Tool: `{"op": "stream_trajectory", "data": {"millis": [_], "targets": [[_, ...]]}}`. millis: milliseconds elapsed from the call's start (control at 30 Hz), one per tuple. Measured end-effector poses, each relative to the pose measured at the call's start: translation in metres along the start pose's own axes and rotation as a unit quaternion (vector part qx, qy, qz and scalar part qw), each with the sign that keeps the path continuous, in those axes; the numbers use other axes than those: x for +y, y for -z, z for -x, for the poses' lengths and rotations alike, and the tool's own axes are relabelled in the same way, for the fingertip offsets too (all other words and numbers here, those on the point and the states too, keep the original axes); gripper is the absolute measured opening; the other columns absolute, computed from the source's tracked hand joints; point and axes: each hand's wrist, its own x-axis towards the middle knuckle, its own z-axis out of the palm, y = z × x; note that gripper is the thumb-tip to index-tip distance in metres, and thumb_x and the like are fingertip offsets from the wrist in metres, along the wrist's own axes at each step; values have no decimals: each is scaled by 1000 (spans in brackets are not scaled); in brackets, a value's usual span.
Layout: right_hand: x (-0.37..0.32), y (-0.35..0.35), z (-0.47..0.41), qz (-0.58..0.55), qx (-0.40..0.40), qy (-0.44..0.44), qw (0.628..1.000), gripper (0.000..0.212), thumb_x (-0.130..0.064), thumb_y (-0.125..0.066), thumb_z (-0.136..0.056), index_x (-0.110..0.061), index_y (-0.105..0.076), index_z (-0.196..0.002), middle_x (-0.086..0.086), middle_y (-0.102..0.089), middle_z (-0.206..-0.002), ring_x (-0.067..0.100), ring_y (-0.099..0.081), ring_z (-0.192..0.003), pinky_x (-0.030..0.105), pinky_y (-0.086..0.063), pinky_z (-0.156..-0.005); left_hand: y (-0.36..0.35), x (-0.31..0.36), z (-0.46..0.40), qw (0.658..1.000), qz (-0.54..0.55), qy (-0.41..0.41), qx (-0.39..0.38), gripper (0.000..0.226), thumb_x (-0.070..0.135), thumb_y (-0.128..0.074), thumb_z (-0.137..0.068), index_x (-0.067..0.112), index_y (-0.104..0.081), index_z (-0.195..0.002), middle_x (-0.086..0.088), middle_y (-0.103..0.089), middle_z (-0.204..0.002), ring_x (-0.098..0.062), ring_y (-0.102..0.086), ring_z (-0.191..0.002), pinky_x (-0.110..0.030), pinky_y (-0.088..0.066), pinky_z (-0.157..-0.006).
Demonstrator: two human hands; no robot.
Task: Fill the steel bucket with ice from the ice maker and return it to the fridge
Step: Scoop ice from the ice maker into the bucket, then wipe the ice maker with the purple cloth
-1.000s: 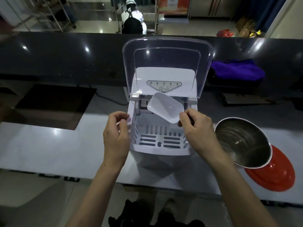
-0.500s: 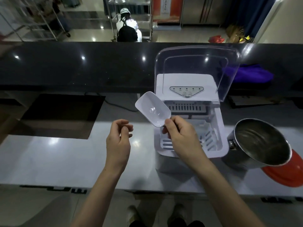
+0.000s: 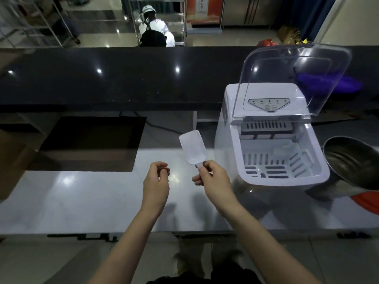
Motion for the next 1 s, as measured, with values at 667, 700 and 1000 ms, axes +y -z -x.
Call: {"op": "stream_trajectory", "data": {"millis": [667, 700, 1000], "targets": [[111, -43, -42, 84, -36, -222, 971, 28, -17, -62, -97, 0, -66, -75, 11, -52, -73, 18, -44, -61, 24, -34, -53, -12, -66, -7, 978, -147, 92, -113, 23, 13, -42, -104, 14, -52, -125, -1, -59, -105, -10, -59, -84, -24, -43, -62], [114, -44, -43, 81, -38, -229, 969, 30, -19, -65, -96, 5, -72, -80, 8, -58, -74, 17, -50, -65, 26, -39, -58, -12, -66, -7, 978, -147, 94, -114, 23, 13, -42, -104, 14, -52, -125, 0, -60, -105, -11, -60, -85, -24, -43, -62], [115, -41, -38, 104, -37, -217, 970, 33, -29, -66, -95, -9, -71, -70, 1, -64, -66, 15, -57, -63, 25, -46, -63, -16, -67, -9, 978, -136, 106, -114, 26, 14, -43, -103, 14, -53, -126, -3, -62, -109, -17, -63, -95, -30, -44, -72]]}}
